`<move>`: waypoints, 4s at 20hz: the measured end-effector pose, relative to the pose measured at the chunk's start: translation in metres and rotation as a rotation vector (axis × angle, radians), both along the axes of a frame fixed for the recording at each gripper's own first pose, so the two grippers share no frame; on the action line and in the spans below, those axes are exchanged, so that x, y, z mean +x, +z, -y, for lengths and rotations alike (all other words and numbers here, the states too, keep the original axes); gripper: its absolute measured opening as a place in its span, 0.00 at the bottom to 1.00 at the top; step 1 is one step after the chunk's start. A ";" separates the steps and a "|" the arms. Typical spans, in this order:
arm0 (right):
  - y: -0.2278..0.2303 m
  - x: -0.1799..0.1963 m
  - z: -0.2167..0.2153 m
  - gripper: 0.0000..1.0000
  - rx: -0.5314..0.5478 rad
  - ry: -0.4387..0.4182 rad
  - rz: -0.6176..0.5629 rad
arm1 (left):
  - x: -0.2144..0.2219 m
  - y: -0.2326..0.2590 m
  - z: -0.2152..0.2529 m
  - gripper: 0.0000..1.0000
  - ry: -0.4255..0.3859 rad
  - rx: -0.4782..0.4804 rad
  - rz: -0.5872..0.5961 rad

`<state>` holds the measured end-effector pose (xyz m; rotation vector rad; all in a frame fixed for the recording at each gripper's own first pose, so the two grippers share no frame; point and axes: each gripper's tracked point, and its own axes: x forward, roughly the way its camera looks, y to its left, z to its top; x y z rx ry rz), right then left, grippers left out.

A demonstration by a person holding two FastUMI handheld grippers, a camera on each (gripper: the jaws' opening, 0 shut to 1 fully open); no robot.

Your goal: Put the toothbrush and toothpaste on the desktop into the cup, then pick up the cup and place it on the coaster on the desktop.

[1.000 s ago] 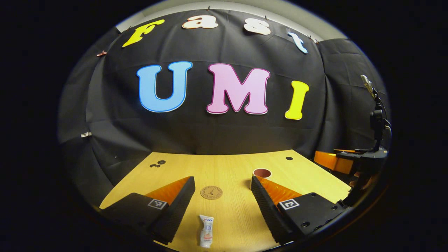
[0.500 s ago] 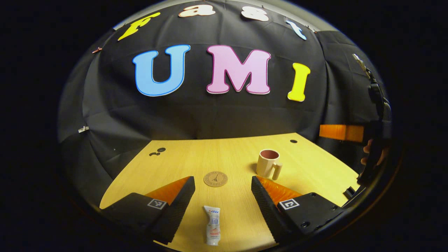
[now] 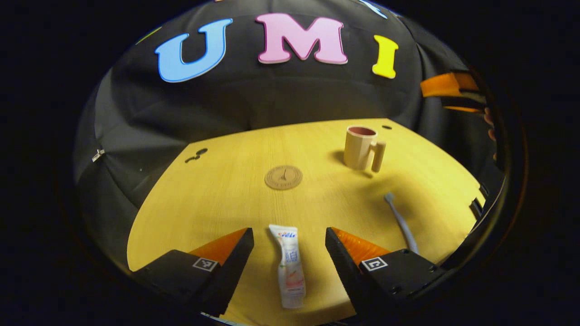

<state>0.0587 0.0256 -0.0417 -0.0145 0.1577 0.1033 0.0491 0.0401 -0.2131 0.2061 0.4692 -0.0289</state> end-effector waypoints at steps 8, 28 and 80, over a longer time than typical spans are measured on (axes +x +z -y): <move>-0.027 0.003 0.003 0.98 -0.038 -0.012 -0.085 | -0.009 -0.059 -0.017 0.98 0.042 -0.005 -0.183; -0.110 -0.028 0.006 0.98 -0.042 -0.062 -0.332 | -0.009 -0.067 -0.009 0.35 0.024 -0.073 -0.308; -0.170 -0.010 0.033 0.07 -0.112 0.136 -0.601 | 0.082 0.118 0.061 0.23 -0.034 -0.359 0.125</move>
